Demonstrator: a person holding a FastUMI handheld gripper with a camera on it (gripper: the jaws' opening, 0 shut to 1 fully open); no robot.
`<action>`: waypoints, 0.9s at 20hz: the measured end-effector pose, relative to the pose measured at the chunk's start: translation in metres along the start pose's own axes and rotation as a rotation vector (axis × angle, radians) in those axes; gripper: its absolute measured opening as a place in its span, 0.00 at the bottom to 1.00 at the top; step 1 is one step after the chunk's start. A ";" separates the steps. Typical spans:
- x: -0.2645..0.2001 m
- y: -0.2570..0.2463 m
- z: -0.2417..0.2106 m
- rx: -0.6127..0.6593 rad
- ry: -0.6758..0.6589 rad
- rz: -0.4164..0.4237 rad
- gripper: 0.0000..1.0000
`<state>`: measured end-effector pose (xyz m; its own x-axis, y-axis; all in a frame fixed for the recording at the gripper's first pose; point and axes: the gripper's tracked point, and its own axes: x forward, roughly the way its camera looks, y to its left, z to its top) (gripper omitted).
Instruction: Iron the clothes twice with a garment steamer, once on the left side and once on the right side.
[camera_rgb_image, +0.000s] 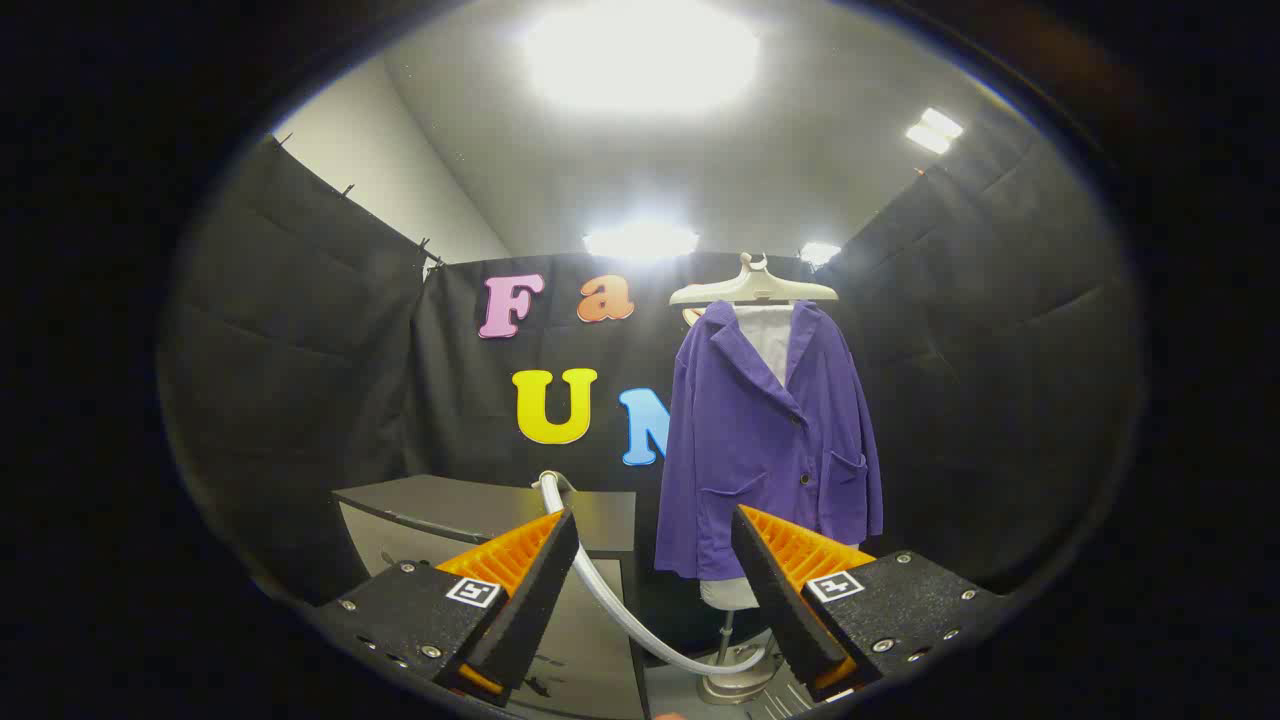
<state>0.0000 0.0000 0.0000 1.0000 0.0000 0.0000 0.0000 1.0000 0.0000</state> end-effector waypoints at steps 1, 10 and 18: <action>-0.001 0.000 -0.001 0.003 0.004 0.000 0.94; -0.003 0.000 -0.001 0.003 0.010 -0.003 0.94; -0.004 0.005 0.009 -0.007 0.002 -0.001 0.95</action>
<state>-0.0043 0.0050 0.0093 1.0000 -0.0015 -0.0022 0.0015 1.0000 -0.0073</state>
